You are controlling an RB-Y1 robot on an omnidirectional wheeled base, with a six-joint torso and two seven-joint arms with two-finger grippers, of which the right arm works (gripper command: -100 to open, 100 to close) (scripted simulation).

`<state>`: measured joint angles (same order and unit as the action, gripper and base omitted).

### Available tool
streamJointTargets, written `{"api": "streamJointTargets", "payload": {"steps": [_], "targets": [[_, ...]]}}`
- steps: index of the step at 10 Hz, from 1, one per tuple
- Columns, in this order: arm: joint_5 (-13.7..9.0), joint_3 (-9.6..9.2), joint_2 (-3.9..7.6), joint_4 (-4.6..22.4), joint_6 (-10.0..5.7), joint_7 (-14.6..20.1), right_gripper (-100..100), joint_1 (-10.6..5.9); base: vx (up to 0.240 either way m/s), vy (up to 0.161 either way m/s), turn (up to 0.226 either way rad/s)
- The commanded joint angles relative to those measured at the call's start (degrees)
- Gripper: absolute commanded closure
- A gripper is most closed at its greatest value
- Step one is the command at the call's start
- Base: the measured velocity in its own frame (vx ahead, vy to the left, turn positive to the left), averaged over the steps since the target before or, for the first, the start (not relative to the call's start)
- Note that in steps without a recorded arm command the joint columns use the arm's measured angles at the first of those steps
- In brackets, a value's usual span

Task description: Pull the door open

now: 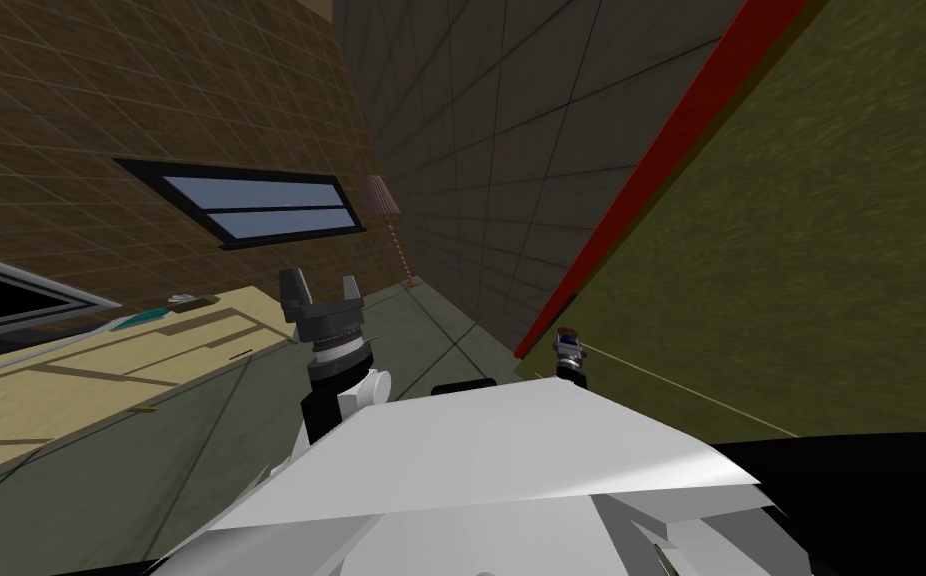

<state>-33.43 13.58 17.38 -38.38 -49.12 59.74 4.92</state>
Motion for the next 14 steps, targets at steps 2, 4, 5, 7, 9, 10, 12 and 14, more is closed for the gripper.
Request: {"api": "streamJointTargets", "payload": {"steps": [2,4,5,7,9,10,12,14], "targets": [[0.36,0.20,-0.41,-0.14,0.40,4.40,100,-0.19,-0.035,0.000,0.009],[0.53,0.29,-0.48,-0.13,0.49,6.90,100,-0.34,-0.024,0.003,0.007],[0.67,0.37,-0.54,-0.12,0.57,8.40,100,-0.47,-0.032,-0.004,0.009],[0.94,0.52,-0.66,-0.10,0.71,11.51,100,-0.70,-0.036,-0.001,0.011],[1.20,0.66,-0.77,-0.08,0.85,14.44,100,-0.94,-0.032,0.001,0.008],[1.33,0.73,-0.83,-0.07,0.92,15.91,100,-1.06,-0.033,-0.002,0.009],[1.53,0.85,-0.91,-0.06,1.03,18.18,100,-1.24,-0.033,-0.001,0.009],[1.71,0.95,-0.99,-0.05,1.13,20.17,100,-1.41,-0.023,-0.001,0.007]]}}
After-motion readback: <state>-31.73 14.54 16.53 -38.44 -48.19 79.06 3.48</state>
